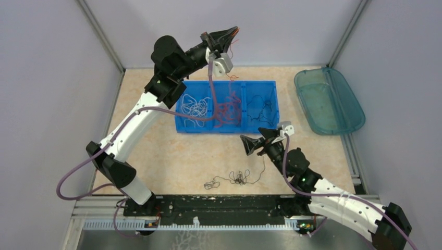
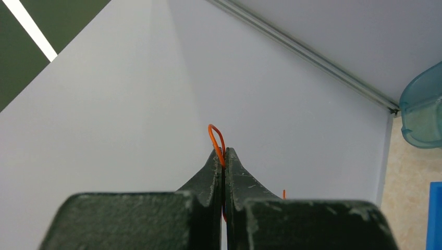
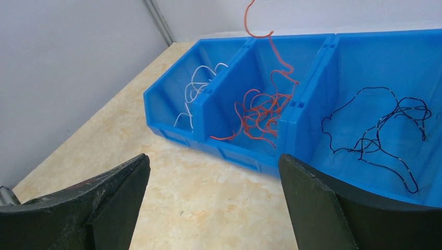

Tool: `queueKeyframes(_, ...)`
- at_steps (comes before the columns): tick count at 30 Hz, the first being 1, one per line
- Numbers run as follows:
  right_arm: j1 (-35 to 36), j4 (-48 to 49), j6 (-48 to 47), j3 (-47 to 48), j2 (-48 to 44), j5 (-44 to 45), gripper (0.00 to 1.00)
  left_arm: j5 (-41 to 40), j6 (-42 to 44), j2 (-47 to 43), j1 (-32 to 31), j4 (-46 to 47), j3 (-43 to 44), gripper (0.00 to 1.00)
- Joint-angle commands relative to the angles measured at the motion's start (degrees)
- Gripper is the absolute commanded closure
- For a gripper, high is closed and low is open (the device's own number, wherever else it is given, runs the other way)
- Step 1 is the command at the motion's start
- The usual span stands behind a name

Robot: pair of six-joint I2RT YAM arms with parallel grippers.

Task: Untangle the cables
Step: Place the cable in the bin.

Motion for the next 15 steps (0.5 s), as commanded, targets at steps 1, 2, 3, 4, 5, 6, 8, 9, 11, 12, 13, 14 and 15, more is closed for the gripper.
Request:
queueKeyframes(1, -0.6, 1.6, 1.4, 2.5, 0.4, -0.9, 0.06, 1.2, 2.3, -2.3, -0.4, 1.0, -1.0, 1.00)
queueKeyframes(2, -0.7, 1.6, 1.5, 2.5, 0.4, -0.8, 0.07, 0.8, 2.2, -2.4, -0.4, 0.8, -1.7, 1.00)
queueKeyframes(3, -0.7, 1.5, 1.5, 2.4, 0.3, -0.6, 0.07, 0.5, 2.2, -2.5, -0.3, 0.7, -2.4, 1.00)
queueKeyframes(4, -0.6, 1.5, 1.5, 2.5, 0.2, -0.4, 0.07, 0.3, 1.9, -2.5, -0.3, 0.6, -2.9, 1.00)
queueKeyframes(5, -0.6, 1.3, 1.5, 2.5, 0.1, -0.1, 0.07, 0.1, 1.6, -2.4, -0.3, 0.4, -3.3, 1.00)
queueKeyframes(6, -0.7, 1.1, 1.5, 2.5, -0.1, 0.3, 0.07, 0.0, 1.5, -2.4, -0.3, 0.3, -3.8, 1.00)
queueKeyframes(8, -0.8, 0.7, 1.4, 2.2, -0.9, 1.5, 0.07, -0.1, 1.2, -2.2, -0.3, 0.4, -4.8, 1.00)
queueKeyframes(9, -0.9, 0.6, 1.3, 2.0, -1.2, 1.9, 0.07, -0.1, 0.9, -2.0, -0.3, 0.4, -5.3, 1.00)
queueKeyframes(11, -1.2, 0.7, 1.1, 1.8, -2.0, 2.3, 0.07, -0.5, 0.1, -1.5, -0.3, 0.7, -6.1, 1.00)
queueKeyframes(12, -1.3, 0.8, 1.0, 1.7, -2.3, 2.3, 0.07, -0.7, -0.6, -1.2, -0.2, 0.9, -6.7, 1.00)
queueKeyframes(13, -1.3, 0.9, 0.9, 1.6, -2.4, 2.3, 0.07, -1.1, -1.5, -0.9, -0.1, 1.1, -7.1, 1.00)
queueKeyframes(14, -1.3, 0.8, 0.9, 1.5, -2.6, 2.3, 0.07, -1.3, -2.7, -0.6, 0.1, 1.3, -7.6, 1.00)
queueKeyframes(15, -1.3, 0.9, 0.8, 1.4, -2.7, 2.4, 0.07, -1.7, -4.1, -0.2, 0.2, 1.3, -7.7, 1.00)
